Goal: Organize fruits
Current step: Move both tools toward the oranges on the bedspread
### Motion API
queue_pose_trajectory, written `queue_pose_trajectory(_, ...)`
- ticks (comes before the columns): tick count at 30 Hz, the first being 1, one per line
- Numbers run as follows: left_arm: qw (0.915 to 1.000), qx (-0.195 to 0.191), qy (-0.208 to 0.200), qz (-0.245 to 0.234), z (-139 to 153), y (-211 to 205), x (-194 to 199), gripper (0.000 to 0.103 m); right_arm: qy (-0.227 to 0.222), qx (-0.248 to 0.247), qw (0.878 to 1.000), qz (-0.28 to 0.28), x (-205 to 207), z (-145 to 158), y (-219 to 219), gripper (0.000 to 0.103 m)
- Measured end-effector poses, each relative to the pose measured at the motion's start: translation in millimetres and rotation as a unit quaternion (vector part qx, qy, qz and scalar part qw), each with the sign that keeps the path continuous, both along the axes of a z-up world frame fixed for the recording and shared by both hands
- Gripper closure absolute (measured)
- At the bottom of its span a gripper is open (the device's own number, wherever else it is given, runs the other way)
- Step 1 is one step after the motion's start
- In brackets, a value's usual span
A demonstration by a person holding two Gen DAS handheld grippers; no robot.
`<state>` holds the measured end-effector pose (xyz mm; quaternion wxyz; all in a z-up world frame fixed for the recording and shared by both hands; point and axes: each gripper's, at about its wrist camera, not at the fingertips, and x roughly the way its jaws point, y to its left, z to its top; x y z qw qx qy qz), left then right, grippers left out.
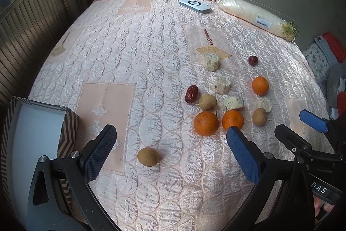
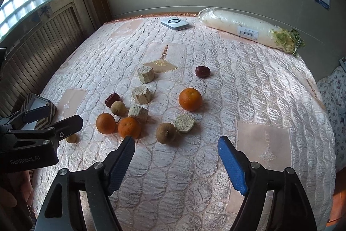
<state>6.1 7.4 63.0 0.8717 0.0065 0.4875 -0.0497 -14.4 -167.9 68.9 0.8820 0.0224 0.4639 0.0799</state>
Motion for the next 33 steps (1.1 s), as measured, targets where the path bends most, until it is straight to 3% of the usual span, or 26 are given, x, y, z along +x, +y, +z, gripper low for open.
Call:
queue_pose_trajectory(9, 0.9996, 0.028, 0.005, -0.001, -5, -10, 5, 0.001, 0.009, -0.005, 1.0, -0.002, 0, -3, -2, 0.026)
queue_pose_trajectory(19, 0.9994, 0.033, 0.008, 0.003, -9, -10, 8, 0.001, 0.016, -0.008, 1.0, 0.0, 1, -6, -4, 0.026)
queue_pose_trajectory(33, 0.9969, 0.075, -0.023, 0.005, -4, -20, 6, 0.001, 0.024, -0.018, 1.0, 0.0, 3, -10, -3, 0.026)
